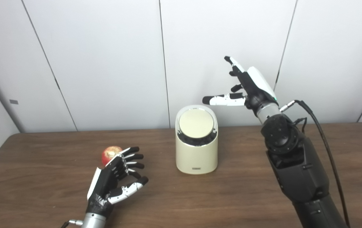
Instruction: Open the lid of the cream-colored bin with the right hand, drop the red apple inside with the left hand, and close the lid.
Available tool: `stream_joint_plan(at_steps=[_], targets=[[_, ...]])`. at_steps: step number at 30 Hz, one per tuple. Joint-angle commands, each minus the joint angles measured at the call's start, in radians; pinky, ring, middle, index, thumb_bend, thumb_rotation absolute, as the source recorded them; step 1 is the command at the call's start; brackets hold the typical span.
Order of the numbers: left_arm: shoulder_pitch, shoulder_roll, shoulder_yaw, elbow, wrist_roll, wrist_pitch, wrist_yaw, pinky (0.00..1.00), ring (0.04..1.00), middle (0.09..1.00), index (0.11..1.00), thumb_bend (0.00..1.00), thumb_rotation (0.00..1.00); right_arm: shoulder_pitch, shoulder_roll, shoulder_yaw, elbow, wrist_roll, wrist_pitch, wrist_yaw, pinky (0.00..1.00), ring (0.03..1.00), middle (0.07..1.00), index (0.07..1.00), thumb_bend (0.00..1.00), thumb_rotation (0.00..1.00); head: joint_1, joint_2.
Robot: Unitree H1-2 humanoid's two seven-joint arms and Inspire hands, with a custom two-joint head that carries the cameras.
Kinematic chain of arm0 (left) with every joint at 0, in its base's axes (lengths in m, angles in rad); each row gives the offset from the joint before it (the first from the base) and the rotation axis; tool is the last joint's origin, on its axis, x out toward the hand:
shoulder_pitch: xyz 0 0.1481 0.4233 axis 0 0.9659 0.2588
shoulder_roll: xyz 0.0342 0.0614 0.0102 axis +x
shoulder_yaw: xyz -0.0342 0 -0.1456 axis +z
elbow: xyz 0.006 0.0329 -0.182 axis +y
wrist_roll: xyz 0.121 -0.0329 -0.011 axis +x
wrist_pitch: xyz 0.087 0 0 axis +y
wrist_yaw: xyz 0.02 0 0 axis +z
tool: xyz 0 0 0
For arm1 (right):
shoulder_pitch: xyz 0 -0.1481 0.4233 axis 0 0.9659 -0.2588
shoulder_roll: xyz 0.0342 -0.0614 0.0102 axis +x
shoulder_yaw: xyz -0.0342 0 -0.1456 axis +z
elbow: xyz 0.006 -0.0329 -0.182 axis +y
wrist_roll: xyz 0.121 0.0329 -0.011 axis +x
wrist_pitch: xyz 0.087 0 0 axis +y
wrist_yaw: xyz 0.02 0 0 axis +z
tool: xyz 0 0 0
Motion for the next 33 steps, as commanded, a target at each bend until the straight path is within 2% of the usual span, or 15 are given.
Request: stream_joint_plan(at_steps=[1, 7, 10, 11, 14, 23, 29, 33], targets=[[0.024, -0.022, -0.014, 0.041, -0.005, -0.027, -0.001, 0.5, 0.644, 0.737, 0.806, 0.65, 0.05, -0.071, 0.007, 0.014, 0.0, -0.037, -0.001, -0.001, 0.66, 0.89, 0.972, 0.976, 0.95, 0.45, -0.003, 0.001], [0.021, -0.021, -0.016, 0.044, -0.009, -0.021, -0.008, 0.49, 0.647, 0.739, 0.807, 0.64, 0.04, -0.085, 0.024, 0.04, 0.062, -0.077, -0.001, 0.0, 0.65, 0.891, 0.975, 0.989, 0.95, 0.42, -0.004, 0.003], [0.02, -0.024, -0.016, 0.044, 0.004, -0.018, -0.001, 0.5, 0.643, 0.734, 0.801, 0.65, 0.05, -0.086, 0.026, 0.056, 0.082, -0.074, -0.003, -0.007, 0.69, 0.902, 0.979, 0.988, 0.95, 0.41, -0.001, 0.004], [0.02, -0.024, -0.016, 0.044, 0.007, -0.018, 0.0, 0.5, 0.646, 0.734, 0.8, 0.65, 0.04, -0.086, 0.026, 0.059, 0.087, -0.075, -0.003, -0.004, 0.75, 0.933, 0.991, 0.992, 0.95, 0.42, -0.001, 0.004], [0.02, -0.026, -0.017, 0.044, 0.01, -0.021, 0.0, 0.51, 0.651, 0.735, 0.802, 0.65, 0.03, -0.082, 0.025, 0.076, 0.097, -0.075, -0.002, -0.002, 0.79, 0.958, 0.999, 0.992, 0.96, 0.42, 0.001, 0.006], [0.021, -0.027, -0.017, 0.04, 0.017, -0.022, 0.001, 0.52, 0.658, 0.737, 0.805, 0.64, 0.04, -0.057, 0.022, 0.098, 0.076, -0.067, -0.002, 0.023, 0.81, 0.975, 1.0, 1.0, 0.93, 0.41, 0.005, 0.01], [0.021, -0.027, -0.018, 0.041, 0.009, -0.024, -0.006, 0.52, 0.657, 0.738, 0.807, 0.66, 0.09, -0.04, 0.012, 0.112, 0.065, -0.07, -0.004, 0.021, 0.76, 0.941, 0.998, 1.0, 0.92, 0.39, 0.003, 0.015], [0.023, -0.026, -0.018, 0.034, 0.006, -0.019, -0.009, 0.51, 0.657, 0.74, 0.809, 0.65, 0.08, -0.027, 0.014, 0.112, 0.059, -0.067, -0.005, 0.009, 0.73, 0.92, 0.985, 0.99, 0.93, 0.38, 0.002, 0.021]])
